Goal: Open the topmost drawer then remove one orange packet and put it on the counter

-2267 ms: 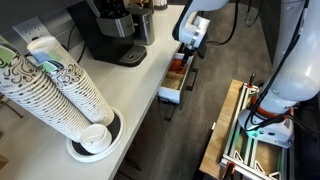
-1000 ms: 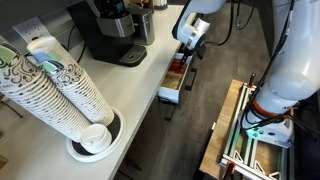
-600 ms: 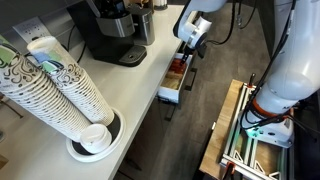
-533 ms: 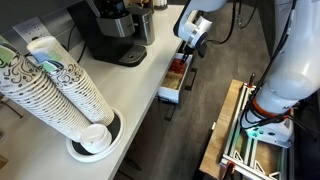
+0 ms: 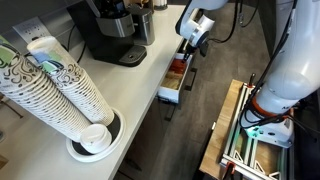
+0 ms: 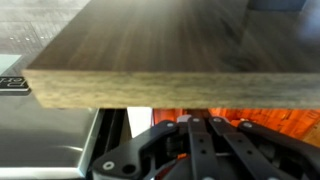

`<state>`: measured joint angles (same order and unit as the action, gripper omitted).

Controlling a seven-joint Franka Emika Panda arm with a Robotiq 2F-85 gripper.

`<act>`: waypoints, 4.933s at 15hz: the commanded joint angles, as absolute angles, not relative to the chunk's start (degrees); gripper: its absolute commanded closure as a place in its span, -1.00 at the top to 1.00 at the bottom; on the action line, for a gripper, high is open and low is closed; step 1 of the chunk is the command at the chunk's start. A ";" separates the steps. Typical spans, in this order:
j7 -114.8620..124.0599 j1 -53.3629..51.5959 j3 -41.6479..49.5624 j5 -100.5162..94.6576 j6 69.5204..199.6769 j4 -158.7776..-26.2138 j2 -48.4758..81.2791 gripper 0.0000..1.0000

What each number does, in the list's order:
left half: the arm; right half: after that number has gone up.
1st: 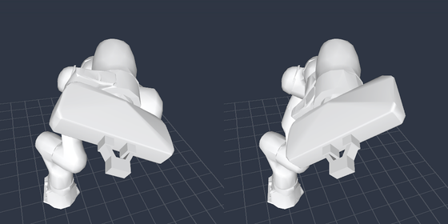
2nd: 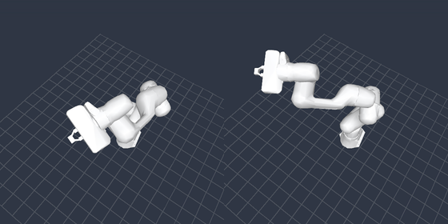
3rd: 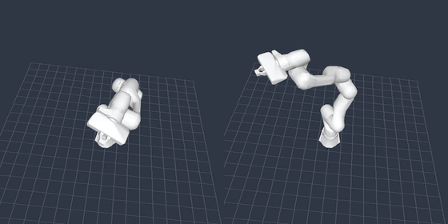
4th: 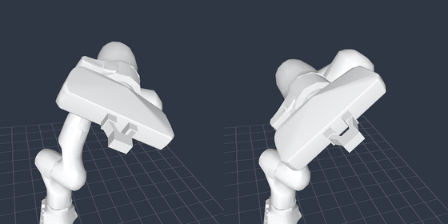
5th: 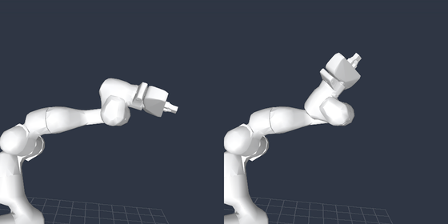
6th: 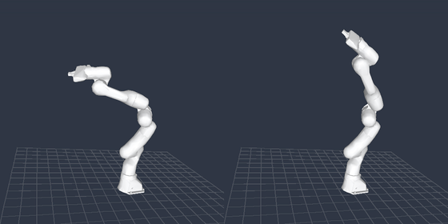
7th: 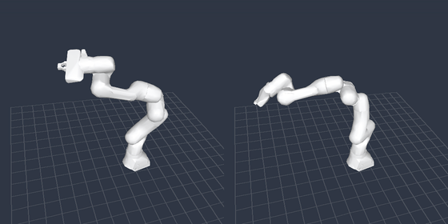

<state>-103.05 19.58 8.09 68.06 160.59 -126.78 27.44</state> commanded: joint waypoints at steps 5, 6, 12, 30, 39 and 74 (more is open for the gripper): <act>-107.90 20.04 9.43 67.90 162.68 -132.41 19.98 -1.00; -108.25 19.78 9.99 67.23 163.56 -133.31 18.92 -1.00; -109.64 19.31 12.26 63.06 168.09 -138.53 13.28 -1.00; -111.36 22.39 22.58 44.07 170.16 -155.48 -5.09 -1.00; -117.51 21.14 25.33 48.75 161.71 -156.74 -16.43 -1.00; -158.19 -12.49 19.24 85.78 157.67 -140.73 2.70 -0.32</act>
<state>-155.42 -12.55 19.09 82.52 159.30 -142.52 -0.59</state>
